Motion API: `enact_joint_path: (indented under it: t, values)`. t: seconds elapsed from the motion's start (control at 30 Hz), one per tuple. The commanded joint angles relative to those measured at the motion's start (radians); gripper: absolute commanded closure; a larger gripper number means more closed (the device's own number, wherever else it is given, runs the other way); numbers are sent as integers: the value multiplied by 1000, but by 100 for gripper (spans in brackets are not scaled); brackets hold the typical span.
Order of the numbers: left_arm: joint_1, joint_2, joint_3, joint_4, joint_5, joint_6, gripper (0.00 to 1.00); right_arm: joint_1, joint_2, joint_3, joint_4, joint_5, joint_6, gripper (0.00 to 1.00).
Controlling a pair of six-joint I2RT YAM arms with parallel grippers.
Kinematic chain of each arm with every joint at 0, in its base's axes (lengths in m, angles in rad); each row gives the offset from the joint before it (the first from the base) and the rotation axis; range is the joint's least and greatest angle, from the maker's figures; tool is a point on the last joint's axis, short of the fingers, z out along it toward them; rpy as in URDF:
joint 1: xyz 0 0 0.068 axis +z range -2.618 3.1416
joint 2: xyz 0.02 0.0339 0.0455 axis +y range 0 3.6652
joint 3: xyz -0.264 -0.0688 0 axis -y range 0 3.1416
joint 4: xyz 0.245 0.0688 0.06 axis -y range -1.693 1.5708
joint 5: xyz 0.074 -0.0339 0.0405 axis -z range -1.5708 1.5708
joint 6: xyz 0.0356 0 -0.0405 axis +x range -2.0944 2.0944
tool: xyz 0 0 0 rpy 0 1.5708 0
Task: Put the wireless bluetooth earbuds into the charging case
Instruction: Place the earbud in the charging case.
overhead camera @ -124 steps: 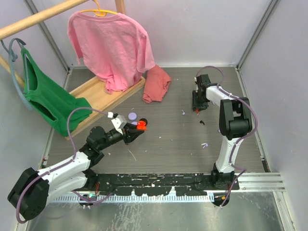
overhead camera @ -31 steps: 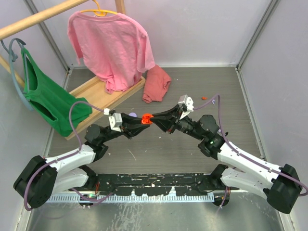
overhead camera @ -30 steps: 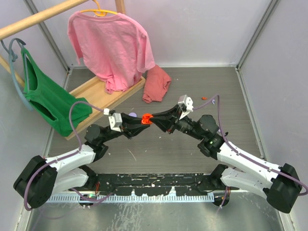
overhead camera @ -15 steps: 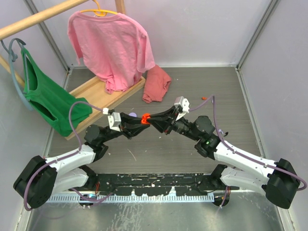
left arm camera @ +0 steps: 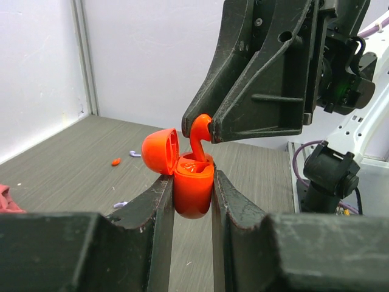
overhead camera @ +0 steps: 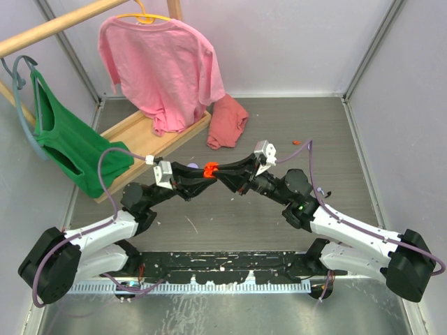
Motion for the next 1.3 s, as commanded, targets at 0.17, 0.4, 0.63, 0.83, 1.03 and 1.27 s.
enact_joint_path:
  t: [0.17,0.4,0.63,0.83,1.03,1.27]
  values:
    - [-2,-20,12,112,-71,-32,99,16,13,-9,67,-49,3,86]
    - [-3,-25,14,115,-58,-45,99,16,35,6,47,-87,0,83]
    - [-2,-44,1,114,-70,-48,100,16,52,27,5,-129,-25,79]
    - [-3,-47,-3,111,-76,-55,100,17,55,42,-38,-130,-53,75]
    - [-3,-55,-4,110,-60,-64,100,17,54,52,-66,-109,-74,67]
    - [-3,-57,-29,73,-71,-15,100,17,-6,76,-132,-72,-75,50]
